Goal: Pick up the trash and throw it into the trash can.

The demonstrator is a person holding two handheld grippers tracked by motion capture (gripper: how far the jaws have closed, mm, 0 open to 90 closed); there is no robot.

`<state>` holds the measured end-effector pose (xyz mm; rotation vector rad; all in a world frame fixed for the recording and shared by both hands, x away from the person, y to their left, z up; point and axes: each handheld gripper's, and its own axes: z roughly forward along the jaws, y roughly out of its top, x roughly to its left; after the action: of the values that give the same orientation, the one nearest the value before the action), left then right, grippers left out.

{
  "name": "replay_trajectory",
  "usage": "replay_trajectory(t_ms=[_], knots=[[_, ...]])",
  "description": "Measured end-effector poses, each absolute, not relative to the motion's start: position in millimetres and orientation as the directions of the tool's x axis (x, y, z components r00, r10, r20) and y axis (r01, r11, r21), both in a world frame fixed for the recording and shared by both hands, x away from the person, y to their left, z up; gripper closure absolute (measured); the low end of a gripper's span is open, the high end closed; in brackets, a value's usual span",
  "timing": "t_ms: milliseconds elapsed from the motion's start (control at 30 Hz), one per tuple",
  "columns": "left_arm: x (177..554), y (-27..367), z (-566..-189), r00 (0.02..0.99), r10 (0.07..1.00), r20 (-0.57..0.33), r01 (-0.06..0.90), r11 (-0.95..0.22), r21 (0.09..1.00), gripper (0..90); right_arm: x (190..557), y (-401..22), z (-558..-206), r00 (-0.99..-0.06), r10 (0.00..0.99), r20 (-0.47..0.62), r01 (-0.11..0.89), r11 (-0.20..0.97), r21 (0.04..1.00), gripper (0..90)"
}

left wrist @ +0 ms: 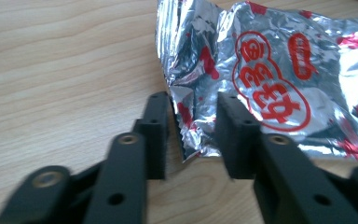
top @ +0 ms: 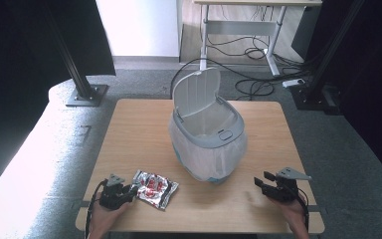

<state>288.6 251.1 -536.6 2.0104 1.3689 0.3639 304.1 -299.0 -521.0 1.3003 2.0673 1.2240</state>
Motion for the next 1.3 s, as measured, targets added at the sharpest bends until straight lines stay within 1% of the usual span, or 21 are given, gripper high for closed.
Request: replay_trajectory(t_ms=[100,200,267,367,500,633,800,900,1300], knots=[[288.8,251.7,-537.1,0.406,0.906,-0.118,0.71,-0.231,0.665,76.4,304.4,-299.5,-521.2,-0.48,0.871,0.107,0.513,0.18,0.839,46.2],[289.2,253.5,-537.6,0.404,0.906,-0.127,0.711,-0.224,0.667,80.2,304.2,-300.5,-520.8,-0.478,0.872,0.106,0.512,0.179,0.84,46.2],[289.3,253.5,-537.2,0.404,0.906,-0.131,0.71,-0.22,0.669,85.1,303.9,-301.4,-520.6,-0.476,0.873,0.108,0.513,0.175,0.84,46.2],[289.7,255.1,-535.0,0.407,0.904,-0.13,0.7,-0.217,0.68,89.3,304.6,-302.6,-521.1,-0.472,0.874,0.11,0.515,0.172,0.84,46.2],[289.3,261.5,-530.8,0.407,0.896,-0.176,0.696,-0.179,0.696,90.0,305.1,-303.8,-521.9,-0.47,0.876,0.111,0.517,0.17,0.839,46.2],[287.3,273.5,-523.9,0.391,0.888,-0.242,0.689,-0.109,0.716,90.0,305.2,-304.5,-522.0,-0.466,0.877,0.112,0.518,0.168,0.838,46.2],[283.8,285.8,-514.6,0.385,0.88,-0.278,0.668,-0.057,0.742,90.0,306.0,-304.9,-523.3,-0.467,0.877,0.112,0.521,0.171,0.836,46.2],[282.2,290.3,-510.6,0.382,0.876,-0.294,0.657,-0.035,0.753,90.0,306.4,-304.8,-524.8,-0.465,0.878,0.115,0.527,0.17,0.833,46.2],[279.0,290.2,-497.3,0.4,0.87,-0.289,0.613,-0.02,0.79,90.0,315.1,-304.5,-543.3,-0.457,0.881,0.12,0.586,0.197,0.786,46.1]])
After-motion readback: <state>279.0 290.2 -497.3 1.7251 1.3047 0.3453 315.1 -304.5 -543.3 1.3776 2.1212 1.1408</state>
